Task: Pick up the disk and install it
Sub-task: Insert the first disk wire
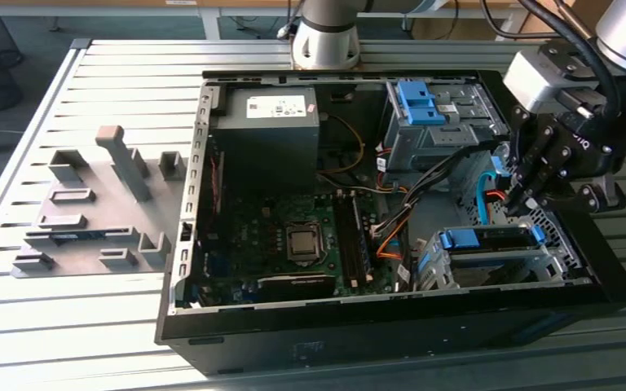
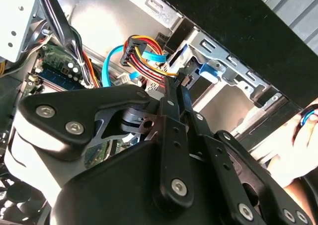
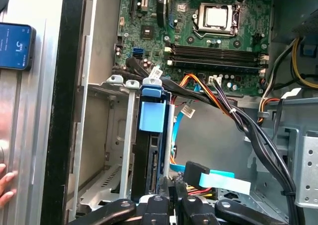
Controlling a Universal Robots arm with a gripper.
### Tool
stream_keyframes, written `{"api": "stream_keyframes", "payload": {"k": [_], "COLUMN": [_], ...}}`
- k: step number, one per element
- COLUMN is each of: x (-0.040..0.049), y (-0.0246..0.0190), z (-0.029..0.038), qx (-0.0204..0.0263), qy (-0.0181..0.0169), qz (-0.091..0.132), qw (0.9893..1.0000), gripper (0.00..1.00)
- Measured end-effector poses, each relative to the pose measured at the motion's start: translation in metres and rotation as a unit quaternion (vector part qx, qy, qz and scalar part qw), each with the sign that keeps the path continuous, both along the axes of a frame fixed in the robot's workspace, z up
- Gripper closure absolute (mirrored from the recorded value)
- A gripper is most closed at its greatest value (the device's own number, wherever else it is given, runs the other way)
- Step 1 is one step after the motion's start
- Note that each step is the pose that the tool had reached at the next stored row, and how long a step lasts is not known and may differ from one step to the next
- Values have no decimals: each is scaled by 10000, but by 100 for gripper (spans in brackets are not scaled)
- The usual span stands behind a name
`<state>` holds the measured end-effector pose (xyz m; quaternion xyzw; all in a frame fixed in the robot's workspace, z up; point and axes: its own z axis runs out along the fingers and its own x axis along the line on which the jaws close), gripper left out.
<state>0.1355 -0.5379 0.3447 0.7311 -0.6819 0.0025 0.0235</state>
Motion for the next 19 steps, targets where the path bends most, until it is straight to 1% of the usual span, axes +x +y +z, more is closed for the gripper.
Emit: {"api": "stream_keyframes", "payload": {"k": [6, 8, 10, 11, 12, 15, 19], "x": [0, -3, -10, -18, -29, -48, -52], "y": [-5, -36, -86, -103, -110, -111, -111], "z": [-1, -1, -5, -9, -15, -31, -42], "qx": [1, 1, 1, 1, 2, 2, 3], "qy": [-2, -4, -7, -8, -9, -12, -13], "qz": [0, -1, -1, 0, -1, -46, -155], "qw": [10000, 10000, 10000, 10000, 10000, 10000, 9999], "gripper": [84, 84, 84, 84, 84, 84, 84]}}
